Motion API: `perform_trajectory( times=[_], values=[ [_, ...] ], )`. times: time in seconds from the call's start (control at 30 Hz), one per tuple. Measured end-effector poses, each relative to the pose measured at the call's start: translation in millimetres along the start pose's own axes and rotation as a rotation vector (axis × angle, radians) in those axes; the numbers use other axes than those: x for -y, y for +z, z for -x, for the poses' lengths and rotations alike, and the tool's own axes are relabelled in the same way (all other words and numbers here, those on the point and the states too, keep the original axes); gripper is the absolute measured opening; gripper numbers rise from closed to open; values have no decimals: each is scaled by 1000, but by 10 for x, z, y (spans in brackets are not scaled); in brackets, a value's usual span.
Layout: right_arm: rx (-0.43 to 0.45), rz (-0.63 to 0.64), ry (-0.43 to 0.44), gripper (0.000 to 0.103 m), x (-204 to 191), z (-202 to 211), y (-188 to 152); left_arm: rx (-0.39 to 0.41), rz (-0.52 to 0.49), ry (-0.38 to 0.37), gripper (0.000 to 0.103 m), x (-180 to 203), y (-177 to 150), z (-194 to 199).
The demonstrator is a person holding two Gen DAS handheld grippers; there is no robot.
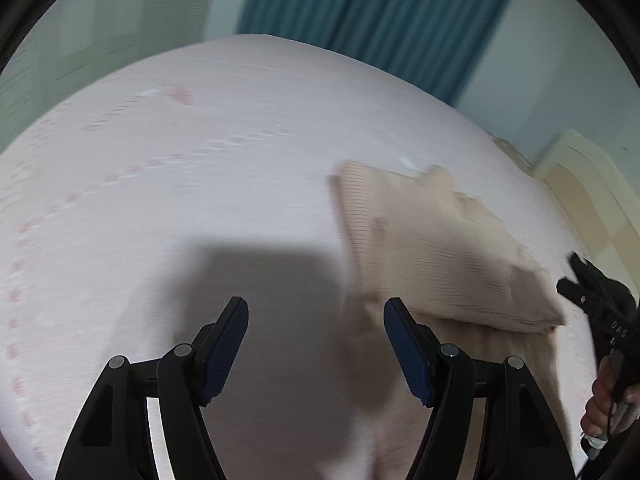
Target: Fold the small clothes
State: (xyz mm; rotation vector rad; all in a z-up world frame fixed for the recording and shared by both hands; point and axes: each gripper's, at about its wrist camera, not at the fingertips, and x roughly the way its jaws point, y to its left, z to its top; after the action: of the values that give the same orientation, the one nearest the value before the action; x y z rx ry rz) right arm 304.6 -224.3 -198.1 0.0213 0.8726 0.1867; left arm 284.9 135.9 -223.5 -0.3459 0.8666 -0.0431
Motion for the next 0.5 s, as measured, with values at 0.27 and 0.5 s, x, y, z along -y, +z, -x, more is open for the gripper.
perform_trajectory(
  times=[0.27, 0.5],
  values=[
    [-73, -130, -116, 47, 932, 30, -460, -31, -33, -48, 56, 442, 135, -431],
    [-85, -141, -97, 46, 873, -242, -501, -38, -66, -7, 45, 522, 204, -492]
  ],
)
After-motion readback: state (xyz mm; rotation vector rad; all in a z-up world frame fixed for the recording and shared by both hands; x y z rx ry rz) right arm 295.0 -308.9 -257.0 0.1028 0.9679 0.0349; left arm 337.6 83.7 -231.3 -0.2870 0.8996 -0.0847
